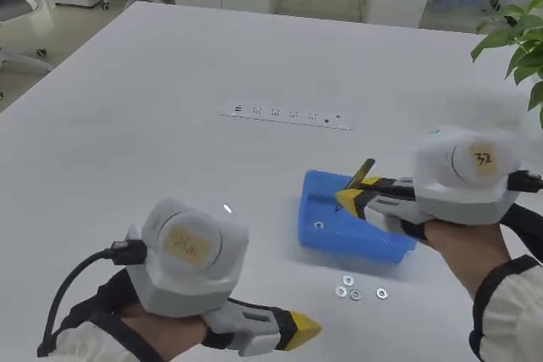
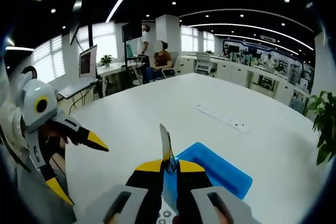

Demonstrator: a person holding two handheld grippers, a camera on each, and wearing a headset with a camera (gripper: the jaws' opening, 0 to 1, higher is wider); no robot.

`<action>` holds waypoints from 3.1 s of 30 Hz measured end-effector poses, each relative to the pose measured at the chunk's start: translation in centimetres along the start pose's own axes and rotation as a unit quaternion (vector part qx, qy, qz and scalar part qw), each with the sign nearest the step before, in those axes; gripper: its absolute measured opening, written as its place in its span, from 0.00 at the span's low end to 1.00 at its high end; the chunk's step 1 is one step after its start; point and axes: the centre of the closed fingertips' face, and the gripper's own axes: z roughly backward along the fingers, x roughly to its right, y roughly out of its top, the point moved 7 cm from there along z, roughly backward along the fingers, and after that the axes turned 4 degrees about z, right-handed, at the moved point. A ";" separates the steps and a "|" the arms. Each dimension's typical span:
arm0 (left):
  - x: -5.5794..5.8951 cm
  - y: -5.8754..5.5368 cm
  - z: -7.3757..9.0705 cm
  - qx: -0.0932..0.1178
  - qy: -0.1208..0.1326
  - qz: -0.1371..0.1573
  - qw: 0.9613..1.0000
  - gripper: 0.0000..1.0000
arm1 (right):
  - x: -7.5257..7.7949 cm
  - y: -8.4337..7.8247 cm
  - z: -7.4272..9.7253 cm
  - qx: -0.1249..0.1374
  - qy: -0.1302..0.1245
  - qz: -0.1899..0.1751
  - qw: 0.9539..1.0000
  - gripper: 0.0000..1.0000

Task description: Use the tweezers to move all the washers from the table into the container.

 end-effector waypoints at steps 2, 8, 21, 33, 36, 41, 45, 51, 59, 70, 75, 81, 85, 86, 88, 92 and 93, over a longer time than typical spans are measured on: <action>0.1 0.0 0.0 -0.002 0.001 -0.006 1.000 0.82 | -0.6 -0.5 0.5 -0.001 0.000 0.000 1.000 0.05; 0.4 0.1 -0.2 0.000 0.000 -0.005 1.000 0.81 | -1.8 -2.7 1.5 -0.011 0.007 -0.015 1.000 0.05; 0.0 -0.2 -0.1 -0.007 0.002 0.002 1.000 0.83 | -2.4 -6.8 0.5 -0.049 0.025 -0.060 0.997 0.06; -0.2 -0.7 -0.3 -0.017 0.005 0.005 1.000 0.82 | -2.5 -8.8 -0.9 -0.082 0.039 -0.058 0.994 0.06; -0.4 -0.8 -0.2 -0.019 0.008 0.005 1.000 0.82 | -2.6 -9.3 -1.1 -0.089 0.038 -0.054 0.994 0.06; -0.5 -1.0 -0.1 -0.020 0.009 0.009 1.000 0.82 | -2.6 -9.3 -1.2 -0.084 0.039 -0.056 0.994 0.06; -0.6 -1.2 -0.1 -0.022 0.010 0.008 1.000 0.81 | -2.7 -9.2 -1.3 -0.084 0.041 -0.055 0.994 0.06; -0.6 -1.2 -0.1 -0.021 0.011 0.009 1.000 0.81 | -2.7 -9.0 -1.3 -0.079 0.040 -0.055 0.995 0.06; -0.7 -1.3 0.0 -0.022 0.013 0.008 1.000 0.81 | -2.6 -9.2 -1.4 -0.082 0.039 -0.057 0.994 0.06; -0.8 -1.4 0.1 -0.023 0.016 0.010 1.000 0.81 | -2.8 -9.2 -1.4 -0.088 0.043 -0.056 0.994 0.06; -0.8 -1.4 0.0 -0.023 0.016 0.009 1.000 0.81 | -2.7 -9.2 -1.4 -0.091 0.042 -0.046 0.994 0.05; -0.8 -1.2 0.1 -0.020 0.017 0.009 1.000 0.81 | -2.5 -8.7 -1.2 -0.092 0.041 -0.053 0.994 0.05; -0.9 -1.3 0.1 -0.020 0.018 0.010 1.000 0.81 | -2.7 -7.5 -0.8 -0.081 0.044 -0.050 0.995 0.05; -0.9 -1.3 0.1 -0.020 0.018 0.010 1.000 0.80 | -2.6 -7.2 -0.7 -0.077 0.045 -0.045 0.995 0.05; -0.9 -1.3 0.1 -0.021 0.017 0.010 1.000 0.81 | -2.7 -6.8 -0.5 -0.072 0.046 -0.046 0.995 0.05; -0.8 -1.3 0.0 -0.018 0.015 0.010 1.000 0.81 | -2.6 -6.0 -0.2 -0.064 0.045 -0.038 0.996 0.05; -0.8 -1.3 0.0 -0.018 0.015 0.010 1.000 0.81 | -2.6 -5.9 -0.2 -0.063 0.045 -0.038 0.996 0.05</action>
